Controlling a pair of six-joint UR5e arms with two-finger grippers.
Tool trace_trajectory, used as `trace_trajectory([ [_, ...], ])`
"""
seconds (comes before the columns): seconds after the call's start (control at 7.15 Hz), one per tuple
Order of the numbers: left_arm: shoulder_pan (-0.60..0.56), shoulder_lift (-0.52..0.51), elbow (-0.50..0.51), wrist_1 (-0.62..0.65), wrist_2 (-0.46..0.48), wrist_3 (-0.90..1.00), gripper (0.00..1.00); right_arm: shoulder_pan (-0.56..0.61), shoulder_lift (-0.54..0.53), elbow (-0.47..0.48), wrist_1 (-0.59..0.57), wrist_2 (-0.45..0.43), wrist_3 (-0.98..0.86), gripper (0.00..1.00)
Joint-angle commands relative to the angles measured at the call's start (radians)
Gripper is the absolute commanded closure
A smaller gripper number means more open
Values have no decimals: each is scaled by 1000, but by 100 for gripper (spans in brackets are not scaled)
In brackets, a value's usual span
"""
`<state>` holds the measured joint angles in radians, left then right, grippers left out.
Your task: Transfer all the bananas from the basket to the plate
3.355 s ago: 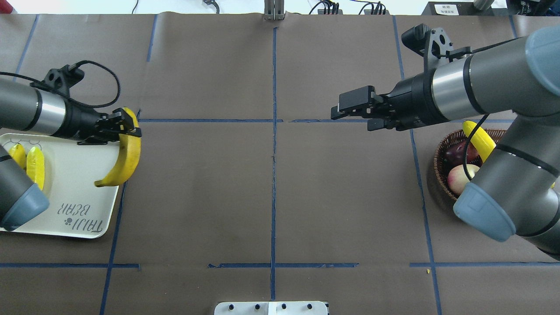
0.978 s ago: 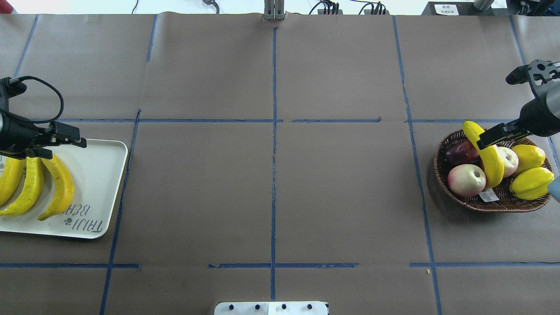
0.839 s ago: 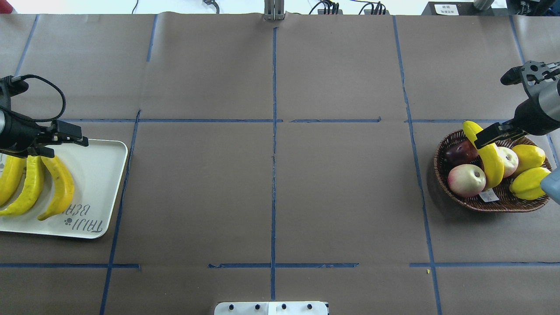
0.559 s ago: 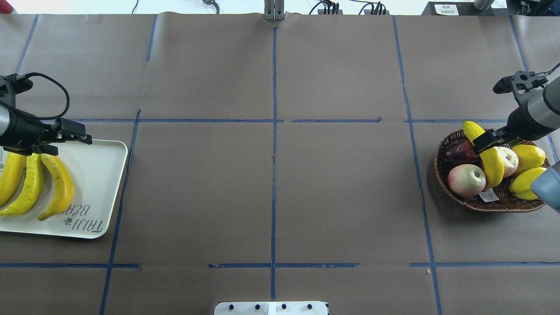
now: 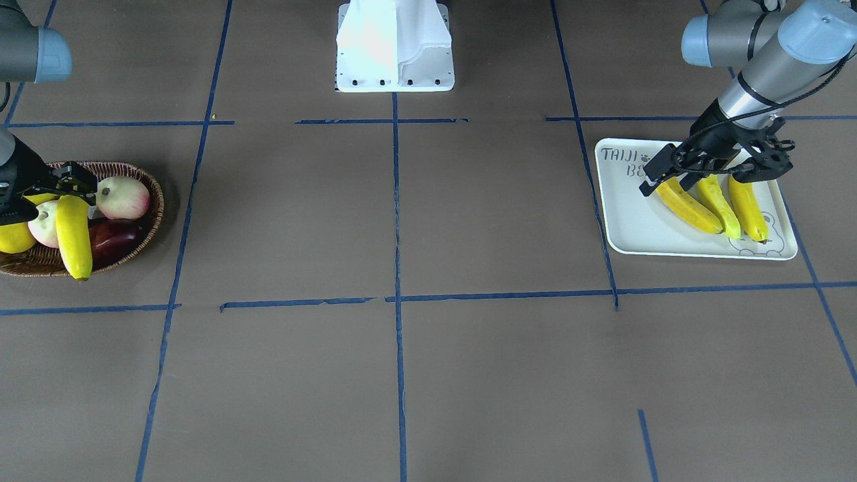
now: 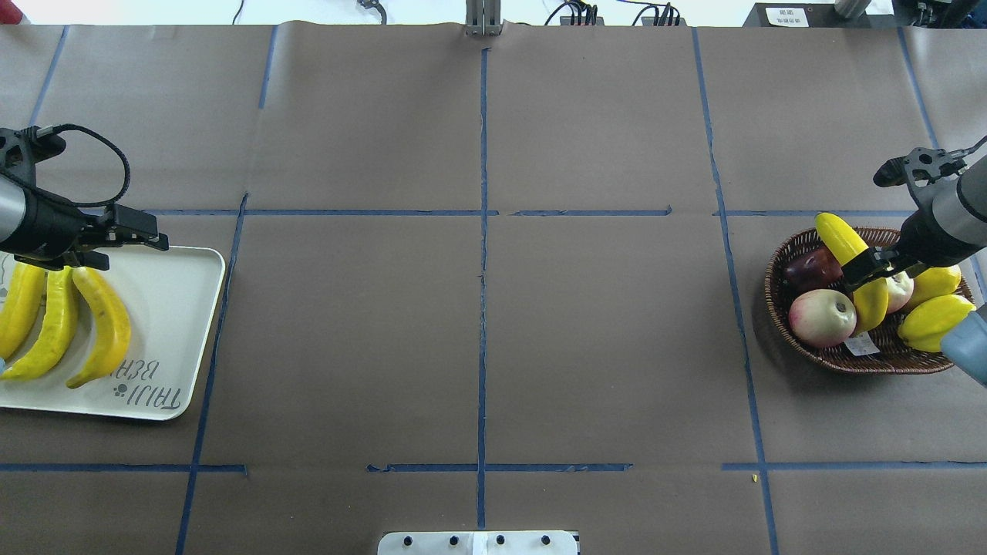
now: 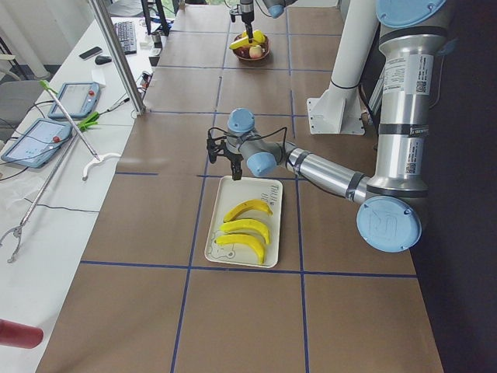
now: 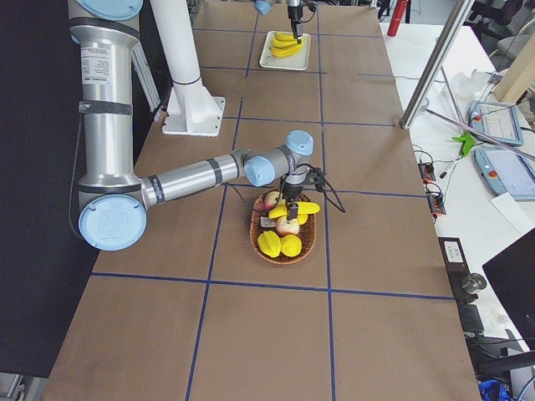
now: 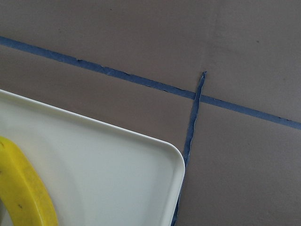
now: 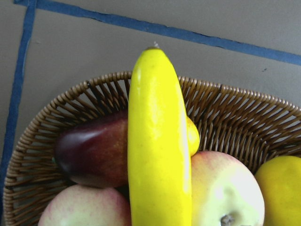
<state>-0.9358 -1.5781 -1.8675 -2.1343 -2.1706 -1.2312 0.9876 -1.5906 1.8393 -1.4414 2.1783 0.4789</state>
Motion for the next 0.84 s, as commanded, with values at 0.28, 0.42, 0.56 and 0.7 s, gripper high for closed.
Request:
trace_trajectory([
  [0.28, 0, -7, 1, -1, 0, -1, 1, -29, -5, -2, -2, 3, 1, 49],
  [0.42, 0, -7, -2, -1, 0, -2, 1, -27, -17, 3, -1, 0, 1, 77],
  [0.56, 0, -7, -1, -1, 0, -2, 1, -27, -19, 5, 1, -2, 1, 92],
  [0.7, 0, -7, -1, -1, 0, -2, 1, -27, -23, 9, 1, -2, 1, 99],
])
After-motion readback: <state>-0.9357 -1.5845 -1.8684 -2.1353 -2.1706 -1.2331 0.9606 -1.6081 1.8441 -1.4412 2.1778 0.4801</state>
